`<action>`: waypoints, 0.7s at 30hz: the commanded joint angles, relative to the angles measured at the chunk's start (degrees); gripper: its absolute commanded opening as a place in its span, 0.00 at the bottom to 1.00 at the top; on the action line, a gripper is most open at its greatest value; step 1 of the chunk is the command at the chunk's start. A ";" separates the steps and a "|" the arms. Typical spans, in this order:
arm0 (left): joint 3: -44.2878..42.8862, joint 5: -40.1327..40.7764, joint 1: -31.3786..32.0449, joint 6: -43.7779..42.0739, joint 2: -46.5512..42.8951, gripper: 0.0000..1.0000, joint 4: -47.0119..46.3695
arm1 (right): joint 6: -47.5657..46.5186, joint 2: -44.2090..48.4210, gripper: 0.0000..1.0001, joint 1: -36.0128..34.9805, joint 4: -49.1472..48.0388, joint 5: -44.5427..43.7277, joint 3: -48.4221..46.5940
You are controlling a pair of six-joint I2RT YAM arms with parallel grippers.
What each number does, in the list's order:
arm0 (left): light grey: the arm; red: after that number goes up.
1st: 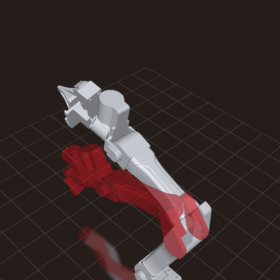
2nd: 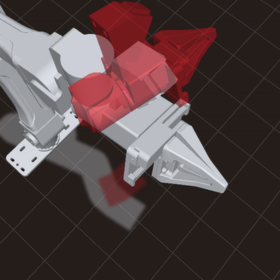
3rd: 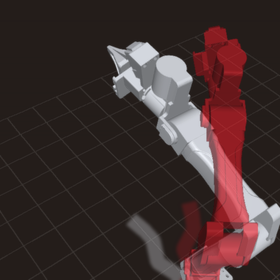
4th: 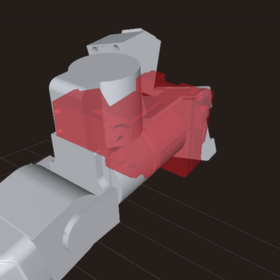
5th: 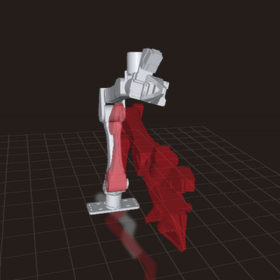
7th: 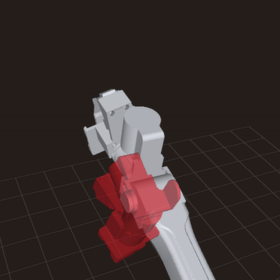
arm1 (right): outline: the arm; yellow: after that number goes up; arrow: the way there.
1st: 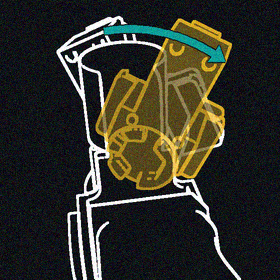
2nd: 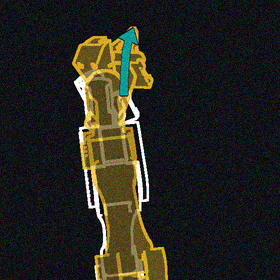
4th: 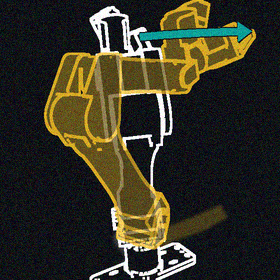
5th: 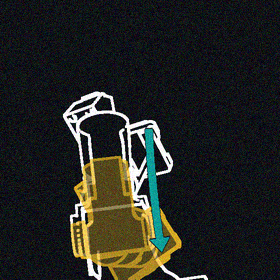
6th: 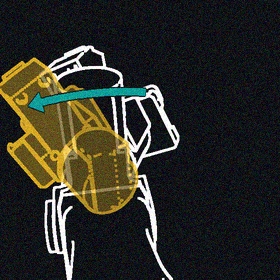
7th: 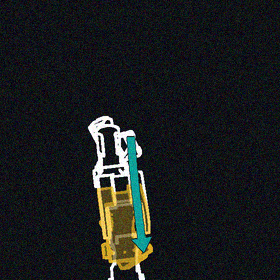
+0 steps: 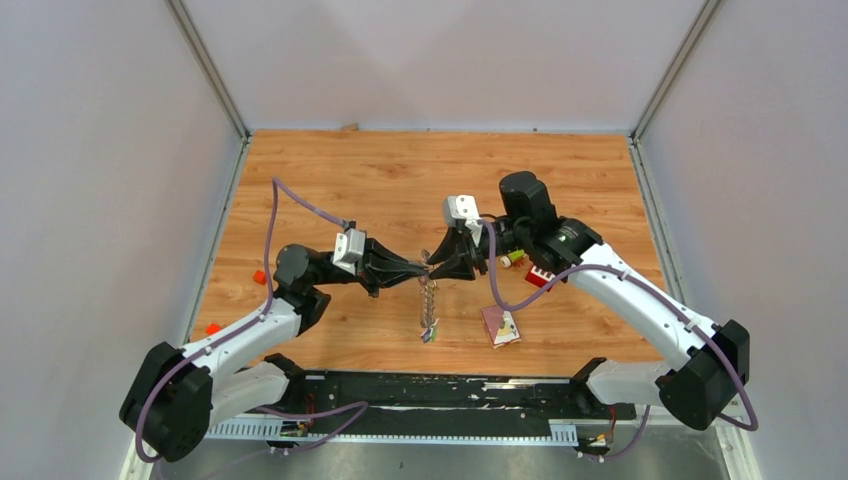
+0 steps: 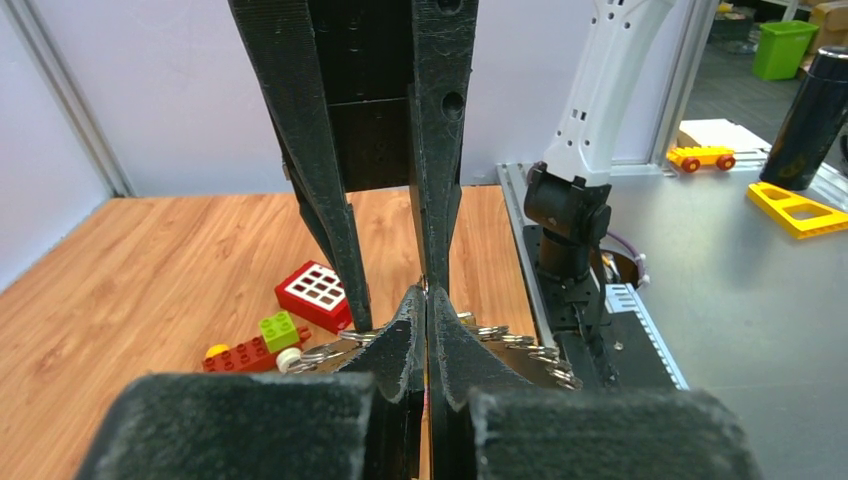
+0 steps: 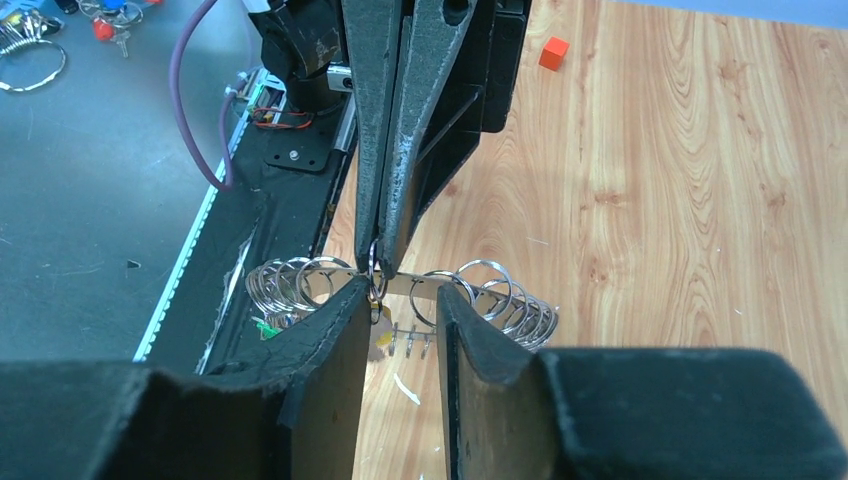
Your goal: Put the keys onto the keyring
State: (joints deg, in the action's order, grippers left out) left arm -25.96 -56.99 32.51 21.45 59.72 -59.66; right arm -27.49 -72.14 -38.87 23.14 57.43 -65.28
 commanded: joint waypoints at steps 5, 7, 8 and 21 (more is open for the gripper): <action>-0.32 -0.53 -0.05 1.60 -1.72 0.00 -6.38 | -3.89 1.49 0.36 -0.23 0.23 -2.17 0.82; -0.40 -0.54 -0.09 1.83 -1.72 0.00 -6.58 | -3.66 1.20 0.38 -0.23 0.24 -1.66 0.92; -0.41 -0.51 -0.08 1.84 -1.72 0.00 -6.57 | -3.47 1.07 0.40 -0.27 0.24 -1.48 0.94; -0.06 -0.53 -0.08 0.85 -1.66 0.00 -5.86 | -4.92 4.27 0.41 -0.07 1.56 -0.20 0.79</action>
State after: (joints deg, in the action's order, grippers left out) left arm -25.74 -57.78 32.51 22.63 59.42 -62.08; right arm -30.37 -70.91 -38.98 24.23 56.12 -64.51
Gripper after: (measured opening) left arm 0.006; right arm 0.417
